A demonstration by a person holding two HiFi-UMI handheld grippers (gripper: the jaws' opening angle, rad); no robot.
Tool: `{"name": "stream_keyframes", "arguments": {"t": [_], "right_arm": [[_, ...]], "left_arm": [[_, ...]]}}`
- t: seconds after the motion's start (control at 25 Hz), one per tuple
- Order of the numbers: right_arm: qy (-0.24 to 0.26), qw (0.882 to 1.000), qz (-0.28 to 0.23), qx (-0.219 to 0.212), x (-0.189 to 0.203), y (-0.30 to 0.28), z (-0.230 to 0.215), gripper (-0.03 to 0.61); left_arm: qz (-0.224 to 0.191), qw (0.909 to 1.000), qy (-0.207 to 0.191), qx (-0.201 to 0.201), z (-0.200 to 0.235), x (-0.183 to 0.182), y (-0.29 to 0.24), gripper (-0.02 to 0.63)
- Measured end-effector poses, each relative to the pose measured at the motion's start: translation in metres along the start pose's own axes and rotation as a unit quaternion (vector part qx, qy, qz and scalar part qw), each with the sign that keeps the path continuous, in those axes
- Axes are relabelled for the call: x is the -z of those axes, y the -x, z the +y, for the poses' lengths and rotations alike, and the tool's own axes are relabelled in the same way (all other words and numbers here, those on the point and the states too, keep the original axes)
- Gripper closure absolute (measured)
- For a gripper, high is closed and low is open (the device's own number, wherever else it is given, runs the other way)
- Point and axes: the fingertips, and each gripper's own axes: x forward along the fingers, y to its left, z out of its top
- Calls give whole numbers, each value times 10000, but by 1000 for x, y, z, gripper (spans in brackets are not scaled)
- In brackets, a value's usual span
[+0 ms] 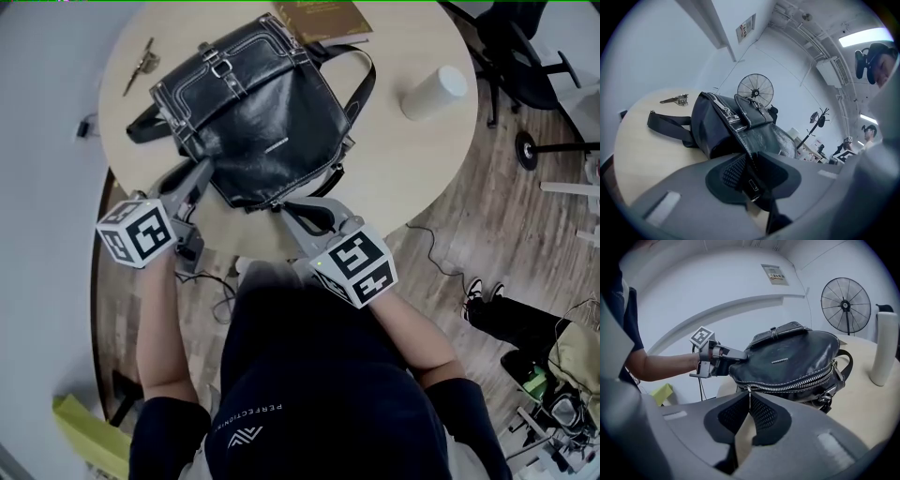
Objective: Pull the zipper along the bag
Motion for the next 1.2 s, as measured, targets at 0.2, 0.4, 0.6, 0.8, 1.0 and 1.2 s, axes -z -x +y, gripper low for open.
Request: {"name": "stream_keyframes", "arguments": {"t": [0.2, 0.4, 0.6, 0.8, 1.0, 1.2], "right_arm": [[20, 9999, 11, -112, 0, 2, -6, 565], [-90, 9996, 8, -273, 4, 2, -5, 566], [-5, 9992, 34, -393, 5, -1, -6, 566], [-36, 9989, 2, -458, 5, -1, -6, 565], [-135, 9991, 14, -409, 5, -2, -9, 565], [-33, 9995, 47, -304, 3, -3, -8, 565]], "left_arm": [[-135, 9999, -5, -66, 1, 0, 1, 517], [-408, 9989, 171, -183, -4, -2, 6, 494], [-517, 9974, -19, -495, -4, -3, 11, 448], [-426, 9978, 468, -182, -25, 17, 13, 400], [-180, 9972, 713, 129, -43, 33, 11, 400], [-53, 9953, 909, 334, -45, 35, 11, 406]]}}
